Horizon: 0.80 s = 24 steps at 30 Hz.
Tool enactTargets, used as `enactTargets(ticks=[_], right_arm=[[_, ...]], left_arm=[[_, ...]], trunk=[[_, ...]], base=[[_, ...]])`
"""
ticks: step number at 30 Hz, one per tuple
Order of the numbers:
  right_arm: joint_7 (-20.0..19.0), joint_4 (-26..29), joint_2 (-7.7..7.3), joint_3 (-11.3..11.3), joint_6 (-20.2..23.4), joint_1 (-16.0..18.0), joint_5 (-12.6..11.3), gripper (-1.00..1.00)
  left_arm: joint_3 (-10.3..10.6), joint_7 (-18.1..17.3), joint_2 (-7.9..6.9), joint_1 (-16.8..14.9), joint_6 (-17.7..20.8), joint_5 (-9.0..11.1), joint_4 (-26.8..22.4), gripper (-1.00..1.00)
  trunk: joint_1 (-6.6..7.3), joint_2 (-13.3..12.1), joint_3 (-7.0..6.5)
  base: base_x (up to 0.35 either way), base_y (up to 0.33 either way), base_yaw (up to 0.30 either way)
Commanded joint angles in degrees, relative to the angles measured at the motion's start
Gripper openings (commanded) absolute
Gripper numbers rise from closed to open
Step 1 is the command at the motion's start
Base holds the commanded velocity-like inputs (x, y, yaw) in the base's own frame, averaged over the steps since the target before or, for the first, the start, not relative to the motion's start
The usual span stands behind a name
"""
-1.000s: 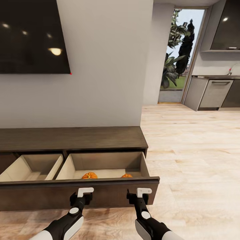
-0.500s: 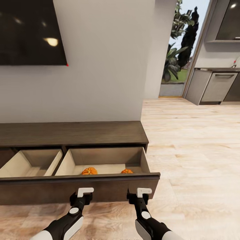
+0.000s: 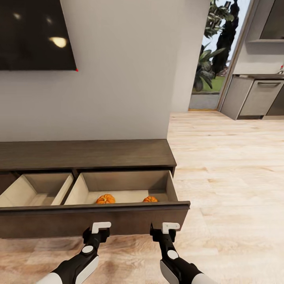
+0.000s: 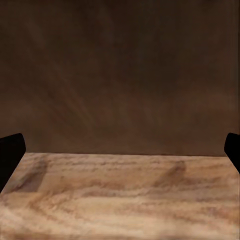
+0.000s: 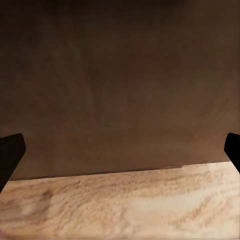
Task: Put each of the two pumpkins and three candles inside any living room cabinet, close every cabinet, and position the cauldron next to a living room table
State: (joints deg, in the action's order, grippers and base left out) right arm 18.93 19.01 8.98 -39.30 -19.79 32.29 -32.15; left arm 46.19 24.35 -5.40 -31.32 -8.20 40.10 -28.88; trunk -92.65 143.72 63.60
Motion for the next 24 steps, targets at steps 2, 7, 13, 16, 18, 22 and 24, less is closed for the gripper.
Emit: enactTargets(ticks=[2, 7, 13, 16, 18, 22, 24], right_arm=[[0.3, 0.0, -0.02, -0.5, -0.2, 0.1, -0.5, 1.00], [0.3, 0.0, -0.02, -0.4, -0.2, 0.1, -0.5, 1.00], [0.3, 0.0, -0.02, -0.4, -0.2, 0.1, -0.5, 1.00], [0.3, 0.0, -0.02, -0.4, -0.2, 0.1, -0.5, 1.00], [0.3, 0.0, -0.02, -0.4, -0.2, 0.1, -0.5, 1.00], [0.3, 0.0, -0.02, -0.4, -0.2, 0.1, -0.5, 1.00], [0.3, 0.0, -0.02, -0.3, -0.2, 0.1, -0.5, 1.00]], left_arm=[[0.5, 0.3, -0.08, 0.0, -0.3, 0.6, 0.0, 1.00], [0.5, 0.3, -0.05, -0.1, -0.3, 0.6, 0.0, 1.00], [0.5, 0.3, -0.05, -0.1, -0.3, 0.6, 0.0, 1.00], [0.5, 0.3, -0.05, -0.1, -0.3, 0.6, 0.0, 1.00], [0.5, 0.3, -0.05, -0.1, -0.2, 0.6, 0.1, 1.00], [0.5, 0.3, -0.05, -0.1, -0.2, 0.6, 0.1, 1.00], [0.5, 0.3, -0.05, -0.1, -0.3, 0.6, 0.1, 1.00]], trunk=[[0.01, 0.0, 0.05], [0.01, 0.0, 0.05], [0.01, 0.0, 0.05], [0.01, 0.0, 0.05], [0.01, 0.0, 0.05], [0.01, 0.0, 0.05], [0.01, 0.0, 0.05]], base=[[0.004, 0.000, 0.000], [0.106, 0.000, 0.000], [0.062, 0.000, 0.000], [0.130, 0.000, 0.000], [0.069, 0.000, 0.000], [0.042, 0.000, 0.000], [0.030, 0.000, 0.000]])
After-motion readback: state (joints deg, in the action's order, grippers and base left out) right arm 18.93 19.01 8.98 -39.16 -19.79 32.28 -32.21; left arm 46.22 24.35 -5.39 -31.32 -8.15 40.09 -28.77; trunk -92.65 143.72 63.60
